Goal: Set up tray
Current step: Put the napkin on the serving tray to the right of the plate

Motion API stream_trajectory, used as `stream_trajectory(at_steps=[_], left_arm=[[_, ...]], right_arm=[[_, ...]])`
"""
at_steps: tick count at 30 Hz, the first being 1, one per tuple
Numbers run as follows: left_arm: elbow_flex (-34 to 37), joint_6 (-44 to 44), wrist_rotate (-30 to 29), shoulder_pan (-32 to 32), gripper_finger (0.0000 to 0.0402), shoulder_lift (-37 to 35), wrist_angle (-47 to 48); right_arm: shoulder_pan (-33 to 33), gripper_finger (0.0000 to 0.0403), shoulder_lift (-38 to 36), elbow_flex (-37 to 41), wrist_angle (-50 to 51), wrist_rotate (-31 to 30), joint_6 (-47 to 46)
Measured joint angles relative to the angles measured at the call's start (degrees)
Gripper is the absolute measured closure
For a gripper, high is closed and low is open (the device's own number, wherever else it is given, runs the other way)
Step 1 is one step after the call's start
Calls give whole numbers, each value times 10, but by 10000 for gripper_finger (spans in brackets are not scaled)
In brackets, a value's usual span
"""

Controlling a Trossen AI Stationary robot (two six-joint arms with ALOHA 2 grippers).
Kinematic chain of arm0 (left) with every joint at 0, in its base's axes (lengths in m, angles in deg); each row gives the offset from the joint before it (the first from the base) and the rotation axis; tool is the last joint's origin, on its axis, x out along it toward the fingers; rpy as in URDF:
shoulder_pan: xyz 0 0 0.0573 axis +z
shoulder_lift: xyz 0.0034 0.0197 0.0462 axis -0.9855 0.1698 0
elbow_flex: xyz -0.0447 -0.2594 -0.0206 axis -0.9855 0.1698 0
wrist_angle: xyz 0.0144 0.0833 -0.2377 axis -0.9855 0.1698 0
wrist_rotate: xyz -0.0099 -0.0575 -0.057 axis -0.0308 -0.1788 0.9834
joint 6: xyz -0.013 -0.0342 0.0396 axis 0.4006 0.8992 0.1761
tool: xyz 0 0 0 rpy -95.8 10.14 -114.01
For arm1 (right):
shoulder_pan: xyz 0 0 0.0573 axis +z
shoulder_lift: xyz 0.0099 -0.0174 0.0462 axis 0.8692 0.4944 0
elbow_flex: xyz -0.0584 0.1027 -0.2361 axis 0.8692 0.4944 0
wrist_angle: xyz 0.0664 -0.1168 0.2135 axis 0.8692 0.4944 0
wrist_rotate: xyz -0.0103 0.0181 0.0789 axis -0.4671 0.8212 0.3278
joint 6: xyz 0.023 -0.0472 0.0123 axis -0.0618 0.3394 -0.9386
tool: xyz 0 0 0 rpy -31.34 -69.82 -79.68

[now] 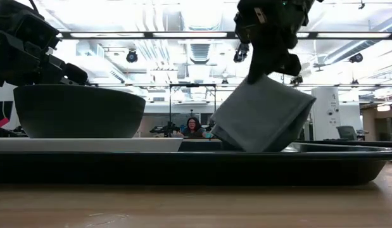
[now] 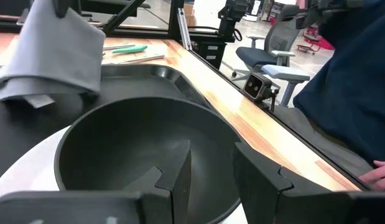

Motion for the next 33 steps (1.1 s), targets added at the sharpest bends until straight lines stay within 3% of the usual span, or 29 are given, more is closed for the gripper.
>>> stream_trajectory(at_steps=[9,15,20,29,33], left_arm=[[0,0,0,0,303,0,0],[0,0,0,0,303,0,0],[0,0,0,0,303,0,0],[0,0,0,0,303,3,0],[0,0,0,0,303,3,0]], right_arm=[[0,394,0,-43,-22,31,-12],[9,394,15,-8,-68,80,-44],[11,394,25,28,-65,87,-53],[8,394,12,24,-57,74,-39],[9,394,5,20,-117,133,-71]])
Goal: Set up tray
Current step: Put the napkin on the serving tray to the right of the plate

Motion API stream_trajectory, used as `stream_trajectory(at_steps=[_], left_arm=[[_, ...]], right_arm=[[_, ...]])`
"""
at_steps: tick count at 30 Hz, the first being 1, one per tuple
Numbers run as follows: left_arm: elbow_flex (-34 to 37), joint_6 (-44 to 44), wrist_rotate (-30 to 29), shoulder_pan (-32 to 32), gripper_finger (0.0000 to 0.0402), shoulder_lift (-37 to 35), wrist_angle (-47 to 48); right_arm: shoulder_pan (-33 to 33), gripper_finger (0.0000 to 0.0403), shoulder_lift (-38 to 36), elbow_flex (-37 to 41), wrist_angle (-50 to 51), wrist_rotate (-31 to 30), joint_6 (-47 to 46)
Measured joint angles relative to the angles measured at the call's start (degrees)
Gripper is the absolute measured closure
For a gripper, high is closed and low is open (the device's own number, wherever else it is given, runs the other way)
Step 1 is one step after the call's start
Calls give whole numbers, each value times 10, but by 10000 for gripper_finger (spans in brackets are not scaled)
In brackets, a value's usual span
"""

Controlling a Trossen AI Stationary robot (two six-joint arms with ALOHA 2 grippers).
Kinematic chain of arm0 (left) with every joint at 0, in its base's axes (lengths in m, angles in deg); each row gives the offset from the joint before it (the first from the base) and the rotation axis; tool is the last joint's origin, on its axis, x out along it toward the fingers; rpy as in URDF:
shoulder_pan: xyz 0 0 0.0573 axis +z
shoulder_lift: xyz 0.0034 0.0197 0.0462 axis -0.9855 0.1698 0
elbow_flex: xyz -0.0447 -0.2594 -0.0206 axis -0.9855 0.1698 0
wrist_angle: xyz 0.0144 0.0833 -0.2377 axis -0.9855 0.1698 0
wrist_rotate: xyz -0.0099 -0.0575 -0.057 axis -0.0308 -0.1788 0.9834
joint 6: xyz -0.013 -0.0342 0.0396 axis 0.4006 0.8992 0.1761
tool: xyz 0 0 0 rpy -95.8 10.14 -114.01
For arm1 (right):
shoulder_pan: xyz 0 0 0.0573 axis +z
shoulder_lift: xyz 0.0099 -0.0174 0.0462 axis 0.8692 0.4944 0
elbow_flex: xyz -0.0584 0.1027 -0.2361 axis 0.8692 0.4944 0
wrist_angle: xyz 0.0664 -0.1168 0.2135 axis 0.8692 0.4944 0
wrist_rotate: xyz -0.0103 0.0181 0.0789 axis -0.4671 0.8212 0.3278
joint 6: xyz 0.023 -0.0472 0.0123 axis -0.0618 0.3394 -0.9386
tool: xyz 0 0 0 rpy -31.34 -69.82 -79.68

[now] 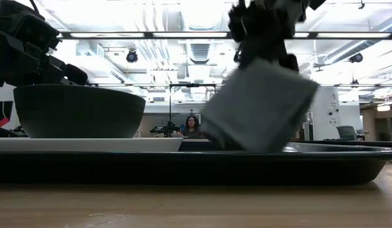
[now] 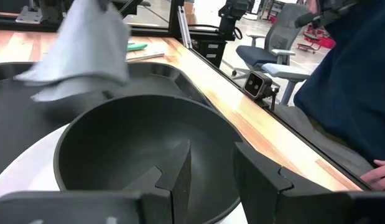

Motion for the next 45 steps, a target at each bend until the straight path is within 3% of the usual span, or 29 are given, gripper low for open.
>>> stream_trajectory(at_steps=[10,14,21,25,45], left_arm=[[0,0,0,0,303,0,0],[0,0,0,0,303,0,0],[0,0,0,0,303,2,0],[0,0,0,0,303,1,0],[0,0,0,0,303,5,0]], right_arm=[[8,394,-7,-42,20,13,-13],[4,394,-5,-29,58,-16,-5],[3,394,-5,-16,57,0,-3],[0,394,-18,-23,54,-29,4],[-16,394,10,-11,93,-27,23]])
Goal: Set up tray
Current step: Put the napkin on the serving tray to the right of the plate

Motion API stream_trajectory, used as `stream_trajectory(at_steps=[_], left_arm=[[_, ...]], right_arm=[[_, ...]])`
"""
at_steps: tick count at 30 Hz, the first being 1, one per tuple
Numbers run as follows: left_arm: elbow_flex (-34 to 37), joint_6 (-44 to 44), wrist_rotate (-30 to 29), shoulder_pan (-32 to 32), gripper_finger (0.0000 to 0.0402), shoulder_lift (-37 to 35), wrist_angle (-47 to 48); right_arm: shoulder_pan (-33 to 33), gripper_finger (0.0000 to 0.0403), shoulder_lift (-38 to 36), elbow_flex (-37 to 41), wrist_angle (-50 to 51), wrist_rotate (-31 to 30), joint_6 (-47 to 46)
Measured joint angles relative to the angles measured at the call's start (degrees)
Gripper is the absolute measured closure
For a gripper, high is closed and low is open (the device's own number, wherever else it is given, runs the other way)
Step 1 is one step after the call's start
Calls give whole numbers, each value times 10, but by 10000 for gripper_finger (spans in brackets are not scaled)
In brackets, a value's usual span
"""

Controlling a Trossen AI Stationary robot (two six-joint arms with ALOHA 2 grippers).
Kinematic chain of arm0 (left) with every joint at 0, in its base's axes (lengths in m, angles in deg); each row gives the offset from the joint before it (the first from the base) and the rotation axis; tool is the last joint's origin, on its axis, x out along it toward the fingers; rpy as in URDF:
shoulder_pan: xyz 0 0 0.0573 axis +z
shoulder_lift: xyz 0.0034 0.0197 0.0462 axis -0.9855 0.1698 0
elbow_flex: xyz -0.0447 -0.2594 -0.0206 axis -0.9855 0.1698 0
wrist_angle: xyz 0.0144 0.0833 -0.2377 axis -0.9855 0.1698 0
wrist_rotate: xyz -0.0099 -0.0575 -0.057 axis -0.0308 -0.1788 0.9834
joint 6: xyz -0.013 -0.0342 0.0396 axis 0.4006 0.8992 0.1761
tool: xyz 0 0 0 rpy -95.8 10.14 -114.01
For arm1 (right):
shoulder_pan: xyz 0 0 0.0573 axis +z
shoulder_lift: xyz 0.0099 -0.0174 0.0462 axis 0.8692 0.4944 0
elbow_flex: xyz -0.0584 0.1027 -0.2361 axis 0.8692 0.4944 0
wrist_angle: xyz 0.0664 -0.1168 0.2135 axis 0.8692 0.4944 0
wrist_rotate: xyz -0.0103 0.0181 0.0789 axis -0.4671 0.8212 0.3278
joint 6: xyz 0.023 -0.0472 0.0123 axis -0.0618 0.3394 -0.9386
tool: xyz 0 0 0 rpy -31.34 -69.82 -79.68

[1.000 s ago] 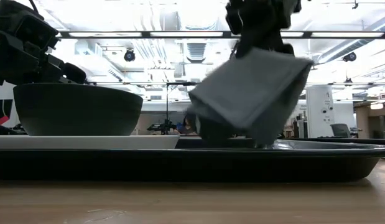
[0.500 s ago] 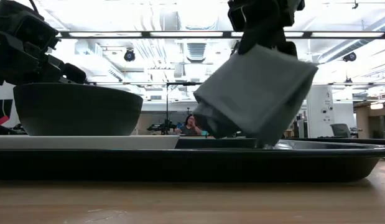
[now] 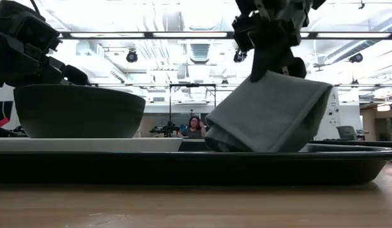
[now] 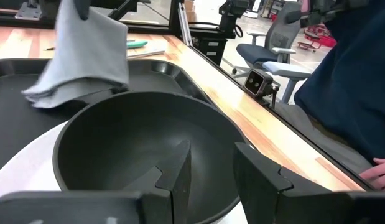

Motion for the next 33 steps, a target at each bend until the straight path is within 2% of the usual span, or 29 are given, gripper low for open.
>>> stream_trajectory(at_steps=[9,13,26,33], left_arm=[[0,0,0,0,303,2,0],[0,0,0,0,303,2,0],[0,0,0,0,303,2,0],[0,0,0,0,303,2,0]], right_arm=[[-15,394,3,1,59,1,53],[-14,381,3,1,70,0,66],[-19,259,3,-1,109,0,95],[-30,205,4,-42,170,-24,129]])
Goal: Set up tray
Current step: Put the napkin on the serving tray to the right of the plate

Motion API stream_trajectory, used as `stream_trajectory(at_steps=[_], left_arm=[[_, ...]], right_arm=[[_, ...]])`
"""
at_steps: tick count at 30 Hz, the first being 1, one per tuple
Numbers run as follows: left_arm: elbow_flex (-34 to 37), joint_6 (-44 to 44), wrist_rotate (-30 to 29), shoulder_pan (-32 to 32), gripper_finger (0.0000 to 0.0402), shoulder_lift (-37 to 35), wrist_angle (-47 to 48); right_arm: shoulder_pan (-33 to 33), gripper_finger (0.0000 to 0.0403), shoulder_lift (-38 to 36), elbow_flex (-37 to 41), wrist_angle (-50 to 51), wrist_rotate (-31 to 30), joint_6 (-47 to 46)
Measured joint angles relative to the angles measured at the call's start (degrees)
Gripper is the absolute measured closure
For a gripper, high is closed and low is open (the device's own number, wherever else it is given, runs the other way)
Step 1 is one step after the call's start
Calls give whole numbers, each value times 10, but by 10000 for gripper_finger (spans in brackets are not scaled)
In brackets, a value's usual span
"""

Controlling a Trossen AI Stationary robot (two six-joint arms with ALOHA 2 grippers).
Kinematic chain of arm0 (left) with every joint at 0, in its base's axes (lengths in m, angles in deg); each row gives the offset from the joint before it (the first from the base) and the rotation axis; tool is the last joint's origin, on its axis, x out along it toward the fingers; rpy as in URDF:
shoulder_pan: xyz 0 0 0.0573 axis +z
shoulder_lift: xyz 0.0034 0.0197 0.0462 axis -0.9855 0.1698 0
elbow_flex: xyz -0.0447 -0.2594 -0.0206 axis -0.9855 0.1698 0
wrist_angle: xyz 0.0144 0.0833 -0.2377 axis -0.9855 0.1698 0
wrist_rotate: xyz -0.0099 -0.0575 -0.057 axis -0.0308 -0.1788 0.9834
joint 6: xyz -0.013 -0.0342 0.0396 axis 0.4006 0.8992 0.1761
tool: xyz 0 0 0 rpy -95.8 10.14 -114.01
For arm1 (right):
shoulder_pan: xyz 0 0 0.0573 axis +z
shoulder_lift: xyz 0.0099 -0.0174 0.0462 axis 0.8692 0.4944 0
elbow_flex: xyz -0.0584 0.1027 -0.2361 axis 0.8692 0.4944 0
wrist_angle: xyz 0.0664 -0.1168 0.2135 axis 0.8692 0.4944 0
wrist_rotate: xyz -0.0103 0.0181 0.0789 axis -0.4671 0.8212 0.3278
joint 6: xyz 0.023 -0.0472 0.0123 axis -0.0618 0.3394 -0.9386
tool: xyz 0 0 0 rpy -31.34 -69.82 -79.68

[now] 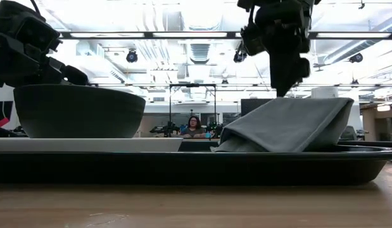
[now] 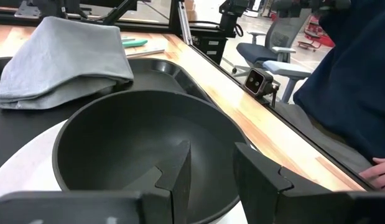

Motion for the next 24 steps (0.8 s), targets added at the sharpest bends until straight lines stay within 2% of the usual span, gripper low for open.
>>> stream_trajectory(at_steps=[4,10,14,24], left_arm=[[0,0,0,0,303,0,0],[0,0,0,0,303,0,0],[0,0,0,0,303,0,0],[0,0,0,0,303,0,0]], right_arm=[[-7,192,0,-38,18,-10,40],[-11,194,13,-60,22,0,134],[-19,195,53,-57,22,14,187],[-24,195,182,-69,-2,6,304]])
